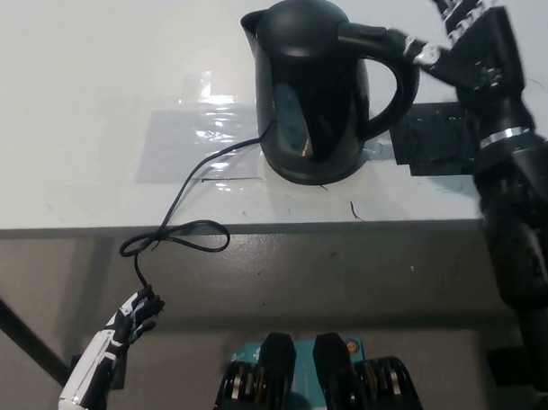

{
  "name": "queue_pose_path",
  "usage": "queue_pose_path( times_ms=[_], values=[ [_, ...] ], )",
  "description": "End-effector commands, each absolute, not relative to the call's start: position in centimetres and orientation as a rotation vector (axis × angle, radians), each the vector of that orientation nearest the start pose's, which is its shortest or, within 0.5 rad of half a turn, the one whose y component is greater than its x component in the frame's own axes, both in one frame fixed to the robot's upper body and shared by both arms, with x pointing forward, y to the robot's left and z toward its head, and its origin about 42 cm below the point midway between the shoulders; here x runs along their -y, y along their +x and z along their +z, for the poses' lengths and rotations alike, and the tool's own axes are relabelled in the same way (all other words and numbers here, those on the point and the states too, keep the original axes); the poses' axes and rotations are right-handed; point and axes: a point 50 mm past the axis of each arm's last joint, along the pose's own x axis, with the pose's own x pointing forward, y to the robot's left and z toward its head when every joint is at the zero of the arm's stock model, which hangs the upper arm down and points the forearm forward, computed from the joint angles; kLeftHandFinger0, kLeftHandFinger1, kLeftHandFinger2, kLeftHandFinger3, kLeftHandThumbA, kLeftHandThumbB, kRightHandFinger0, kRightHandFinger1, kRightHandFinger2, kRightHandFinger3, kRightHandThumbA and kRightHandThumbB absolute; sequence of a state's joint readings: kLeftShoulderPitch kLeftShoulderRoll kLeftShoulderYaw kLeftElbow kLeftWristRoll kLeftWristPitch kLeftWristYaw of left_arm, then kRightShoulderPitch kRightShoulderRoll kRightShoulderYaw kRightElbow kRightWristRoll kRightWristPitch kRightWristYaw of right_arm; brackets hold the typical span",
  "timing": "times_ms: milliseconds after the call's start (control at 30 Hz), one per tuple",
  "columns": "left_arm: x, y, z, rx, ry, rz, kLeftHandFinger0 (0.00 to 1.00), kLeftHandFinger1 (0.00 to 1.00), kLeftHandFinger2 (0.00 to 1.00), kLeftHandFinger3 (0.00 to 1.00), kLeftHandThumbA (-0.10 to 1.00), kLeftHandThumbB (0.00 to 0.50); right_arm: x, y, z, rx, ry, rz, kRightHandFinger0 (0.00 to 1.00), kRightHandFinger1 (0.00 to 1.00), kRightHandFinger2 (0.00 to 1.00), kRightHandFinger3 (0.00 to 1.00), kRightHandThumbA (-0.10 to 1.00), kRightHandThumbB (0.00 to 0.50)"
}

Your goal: A kettle and its base are kept separately on the desk infront of the robot and the robot uses its right hand to lift the kettle by its handle and places it on its base to align it correctly.

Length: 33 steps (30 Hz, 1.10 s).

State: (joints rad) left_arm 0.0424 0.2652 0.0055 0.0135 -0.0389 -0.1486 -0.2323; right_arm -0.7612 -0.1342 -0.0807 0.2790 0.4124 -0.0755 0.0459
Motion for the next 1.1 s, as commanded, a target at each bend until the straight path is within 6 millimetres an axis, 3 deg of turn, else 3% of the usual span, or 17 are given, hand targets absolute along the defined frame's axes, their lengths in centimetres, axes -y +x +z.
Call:
queue_pose_path(
  times_ms=[0,133,167,300,400,500,533,633,667,733,767,833,867,1067],
  values=[
    [-29.6,27.2,11.3,0.143,0.260,-0.244,1.00,1.00,1.00,1.00,1.00,0.231,22.4,46.4,37.6,0.637,0.388,0.370,1.00,1.00,1.00,1.00,1.00,0.500],
    [-29.8,27.2,11.4,0.143,0.263,-0.239,1.00,1.00,1.00,1.00,1.00,0.243,23.8,43.1,38.9,0.811,0.081,0.165,1.00,1.00,1.00,1.00,1.00,0.500],
    [-29.9,27.3,11.4,0.146,0.267,-0.239,1.00,1.00,1.00,1.00,1.00,0.244,24.4,40.3,39.8,0.910,0.026,0.123,1.00,1.00,1.00,1.00,1.00,0.500],
    [-30.1,27.4,11.5,0.151,0.276,-0.239,1.00,1.00,1.00,1.00,1.00,0.255,24.9,32.6,40.4,1.131,-0.157,-0.007,1.00,1.00,1.00,1.00,1.00,0.500],
    [-30.1,27.4,11.4,0.152,0.273,-0.238,1.00,1.00,1.00,1.00,1.00,0.264,25.0,26.9,39.1,1.251,-0.266,-0.024,1.00,1.00,1.00,1.00,1.00,0.500],
    [-30.0,27.4,11.4,0.151,0.282,-0.244,1.00,1.00,1.00,1.00,1.00,0.269,25.5,23.4,36.2,1.263,-0.349,-0.019,1.00,1.00,1.00,1.00,1.00,0.470],
    [-30.0,27.5,11.4,0.155,0.282,-0.244,1.00,1.00,1.00,1.00,1.00,0.262,25.8,22.9,35.2,1.247,-0.371,-0.020,1.00,1.00,1.00,1.00,1.00,0.454],
    [-30.0,27.6,11.6,0.162,0.286,-0.241,1.00,1.00,1.00,1.00,1.00,0.264,26.9,21.4,31.2,1.103,-0.380,-0.032,1.00,1.00,1.00,1.00,1.00,0.465],
    [-30.1,27.6,11.6,0.160,0.287,-0.240,1.00,1.00,1.00,1.00,1.00,0.267,27.3,21.1,29.8,1.032,-0.364,-0.033,1.00,1.00,1.00,1.00,1.00,0.498],
    [-30.1,27.6,11.6,0.159,0.287,-0.239,1.00,1.00,1.00,1.00,1.00,0.267,27.6,20.8,28.8,0.984,-0.353,-0.034,1.00,1.00,1.00,1.00,1.00,0.500],
    [-30.1,27.6,11.7,0.159,0.288,-0.238,1.00,1.00,1.00,1.00,1.00,0.260,28.0,20.5,27.5,0.922,-0.334,-0.028,1.00,1.00,1.00,1.00,1.00,0.488],
    [-30.0,27.7,11.8,0.158,0.288,-0.231,1.00,1.00,1.00,1.00,1.00,0.297,29.3,20.2,23.6,0.791,-0.311,-0.020,1.00,1.00,1.00,1.00,1.00,0.380],
    [-29.8,27.7,11.8,0.158,0.285,-0.228,1.00,1.00,1.00,1.00,1.00,0.298,29.7,20.2,21.9,0.745,-0.315,-0.023,1.00,1.00,1.00,1.00,1.00,0.357],
    [-29.4,27.0,11.3,0.148,0.266,-0.222,1.00,1.00,1.00,1.00,1.00,0.303,29.6,21.3,16.4,0.534,-0.257,-0.013,1.00,1.00,1.00,1.00,1.00,0.435]
  ],
)
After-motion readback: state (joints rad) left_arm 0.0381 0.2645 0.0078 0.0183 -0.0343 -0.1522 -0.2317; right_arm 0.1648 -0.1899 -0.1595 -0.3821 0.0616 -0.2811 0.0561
